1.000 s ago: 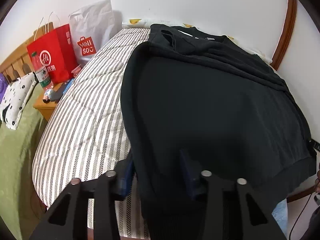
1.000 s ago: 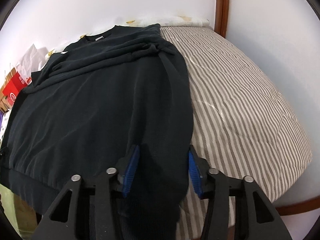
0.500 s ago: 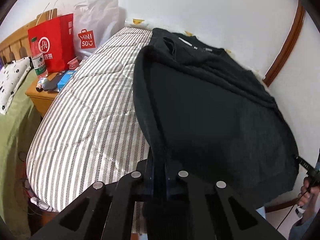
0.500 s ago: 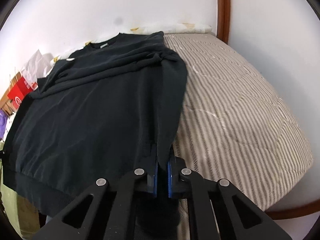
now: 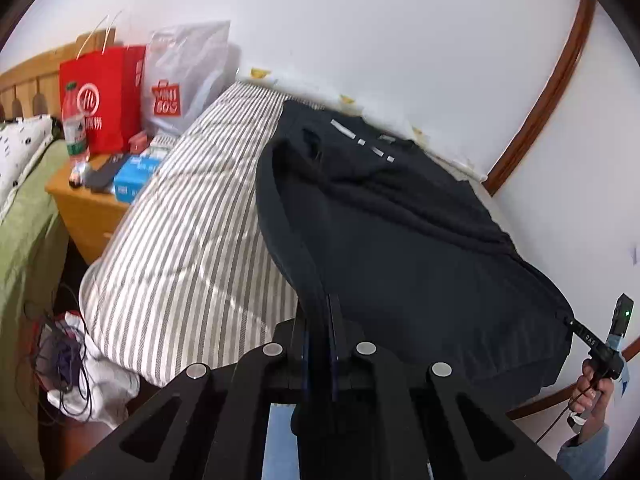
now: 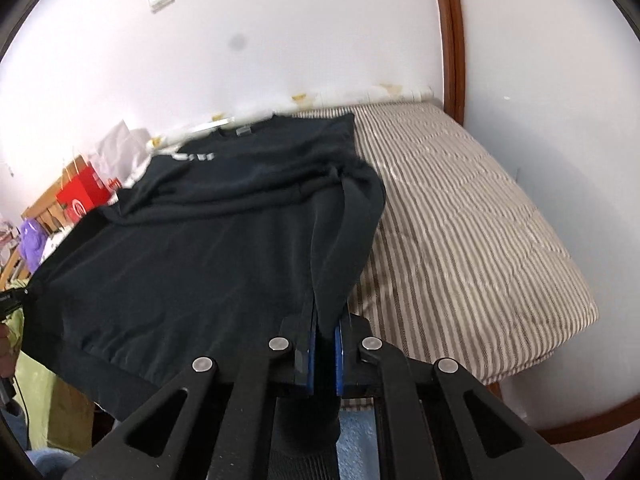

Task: Fold small clothes
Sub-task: 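Lift the hem with both tools, fold it toward the collar, open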

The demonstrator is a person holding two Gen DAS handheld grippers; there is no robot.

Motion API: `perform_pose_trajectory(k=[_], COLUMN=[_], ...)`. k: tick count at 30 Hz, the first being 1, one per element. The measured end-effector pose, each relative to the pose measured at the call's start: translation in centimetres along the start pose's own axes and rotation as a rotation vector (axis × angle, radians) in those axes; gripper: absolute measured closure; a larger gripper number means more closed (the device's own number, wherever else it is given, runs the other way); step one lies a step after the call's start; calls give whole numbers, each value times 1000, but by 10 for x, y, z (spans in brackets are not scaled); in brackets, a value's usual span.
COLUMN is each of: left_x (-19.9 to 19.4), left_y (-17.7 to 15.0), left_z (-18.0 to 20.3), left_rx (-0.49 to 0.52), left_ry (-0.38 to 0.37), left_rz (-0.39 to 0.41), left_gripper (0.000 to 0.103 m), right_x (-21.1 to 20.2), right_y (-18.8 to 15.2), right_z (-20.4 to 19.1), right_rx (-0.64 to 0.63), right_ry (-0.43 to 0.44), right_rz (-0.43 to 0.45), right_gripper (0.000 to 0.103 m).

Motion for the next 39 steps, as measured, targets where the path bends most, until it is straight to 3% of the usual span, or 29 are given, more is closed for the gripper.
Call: perform_pose_trajectory(k=[10,17,29,39], left_x=[-9,14,98,184], left_y=[66,118,188,217], left_z=[26,38,47,26], left_rx=[25,20,15,-12], left_ry=[-19,-5,60,124], left_rz=[98,143,158,81], left_gripper=[96,96,96,96], right_x=[-9,7,93,192], right_y=[77,137,208,228], right_z=[-6,-1,14,34], right_rx=[4,35,42,14], right_ry=[15,21,26,-1], right_rz=[119,178,179,66], right_gripper=[96,96,96,96])
Point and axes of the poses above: each gripper's, at about its wrist camera, not at the fingertips, and x roughly the way its jaws point, z to its right, y to its top, the point moved 5 cm from there along x, roughly the way its jaws point, and after that the axes turned 7 degrees about -x, right-handed, at the moved point
